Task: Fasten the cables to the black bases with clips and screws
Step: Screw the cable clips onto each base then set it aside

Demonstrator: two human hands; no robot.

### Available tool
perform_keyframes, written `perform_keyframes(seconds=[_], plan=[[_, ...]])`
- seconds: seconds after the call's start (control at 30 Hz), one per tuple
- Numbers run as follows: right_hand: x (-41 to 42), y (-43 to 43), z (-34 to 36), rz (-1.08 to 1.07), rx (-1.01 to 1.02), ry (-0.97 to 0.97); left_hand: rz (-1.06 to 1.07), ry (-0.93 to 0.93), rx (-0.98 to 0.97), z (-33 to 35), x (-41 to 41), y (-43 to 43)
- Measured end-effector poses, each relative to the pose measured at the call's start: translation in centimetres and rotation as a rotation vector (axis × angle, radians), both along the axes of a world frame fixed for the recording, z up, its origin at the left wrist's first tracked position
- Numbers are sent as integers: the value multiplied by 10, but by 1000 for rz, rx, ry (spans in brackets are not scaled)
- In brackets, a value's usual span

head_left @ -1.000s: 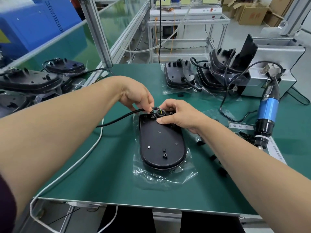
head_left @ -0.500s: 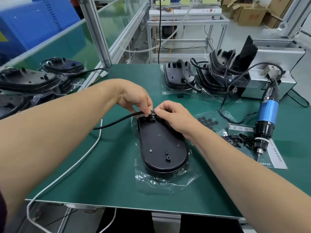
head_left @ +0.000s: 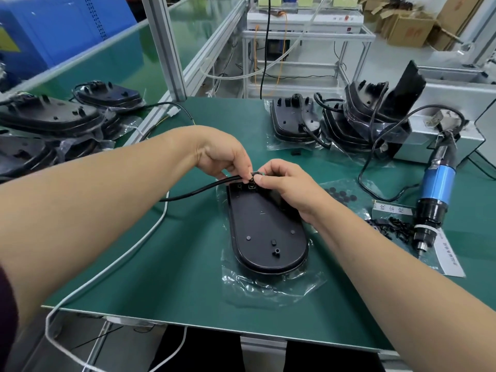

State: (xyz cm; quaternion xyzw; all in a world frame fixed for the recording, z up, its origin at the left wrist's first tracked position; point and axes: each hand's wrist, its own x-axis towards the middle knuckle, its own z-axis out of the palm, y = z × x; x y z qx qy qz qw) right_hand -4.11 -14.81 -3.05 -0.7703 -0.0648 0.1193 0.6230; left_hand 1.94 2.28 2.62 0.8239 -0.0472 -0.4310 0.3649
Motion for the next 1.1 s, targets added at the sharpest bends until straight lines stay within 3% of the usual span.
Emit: perform_keyframes(seconds=[0.37, 0.47, 0.7, 0.83, 1.0, 1.1], plan=[[4, -2, 3, -8, 39, 49, -192, -32, 181, 12, 6, -7], [8, 0, 7, 17, -75, 75, -196, -16, 185, 12, 8, -6], [25, 3, 34, 140, -373, 151, -91, -115, 44, 4, 1, 7], [25, 4, 25, 118, -198, 157, -19, -157, -104, 1, -14, 18], [28, 9, 30, 89, -270, 170, 52, -384, -32, -25, -47, 27], [28, 10, 33, 101, -244, 189, 214, -435, -147, -39, -57, 29]])
